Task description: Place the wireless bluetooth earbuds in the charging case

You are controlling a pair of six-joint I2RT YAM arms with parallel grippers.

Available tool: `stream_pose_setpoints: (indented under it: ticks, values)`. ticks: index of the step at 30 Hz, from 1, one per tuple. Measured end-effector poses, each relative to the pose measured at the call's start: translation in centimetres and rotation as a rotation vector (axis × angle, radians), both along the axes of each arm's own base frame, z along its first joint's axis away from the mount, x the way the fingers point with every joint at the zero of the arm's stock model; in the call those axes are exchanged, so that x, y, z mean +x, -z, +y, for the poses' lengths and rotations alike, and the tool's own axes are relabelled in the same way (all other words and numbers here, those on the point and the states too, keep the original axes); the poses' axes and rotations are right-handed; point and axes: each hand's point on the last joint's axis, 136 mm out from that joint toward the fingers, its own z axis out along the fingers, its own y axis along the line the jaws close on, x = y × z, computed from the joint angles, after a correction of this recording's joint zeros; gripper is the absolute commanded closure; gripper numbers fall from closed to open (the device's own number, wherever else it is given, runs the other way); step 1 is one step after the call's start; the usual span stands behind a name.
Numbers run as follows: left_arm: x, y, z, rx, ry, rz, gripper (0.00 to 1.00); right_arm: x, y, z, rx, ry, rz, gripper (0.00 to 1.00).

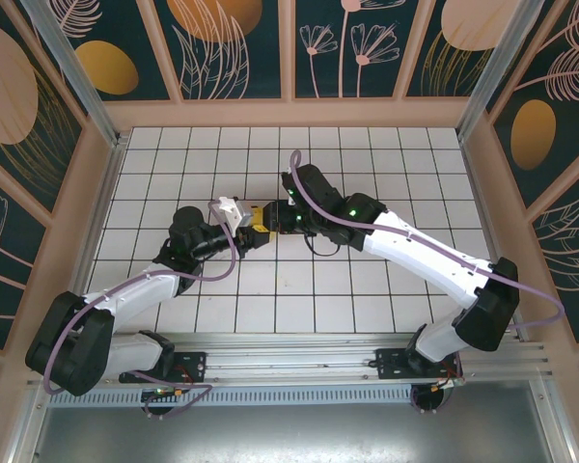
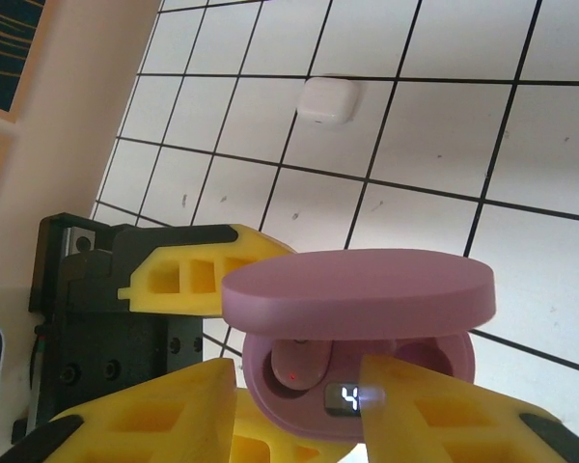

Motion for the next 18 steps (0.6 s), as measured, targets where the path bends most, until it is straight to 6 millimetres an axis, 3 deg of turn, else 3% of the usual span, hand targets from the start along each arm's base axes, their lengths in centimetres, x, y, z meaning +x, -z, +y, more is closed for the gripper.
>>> stream_pose_setpoints:
  ticks: [18]
  values:
    - [0.2, -0.9, -0.1, -0.047, -0.003, 0.009, 1.00, -0.7, -3.2, -2.0, 0.043, 0.025, -0.052, 0.61]
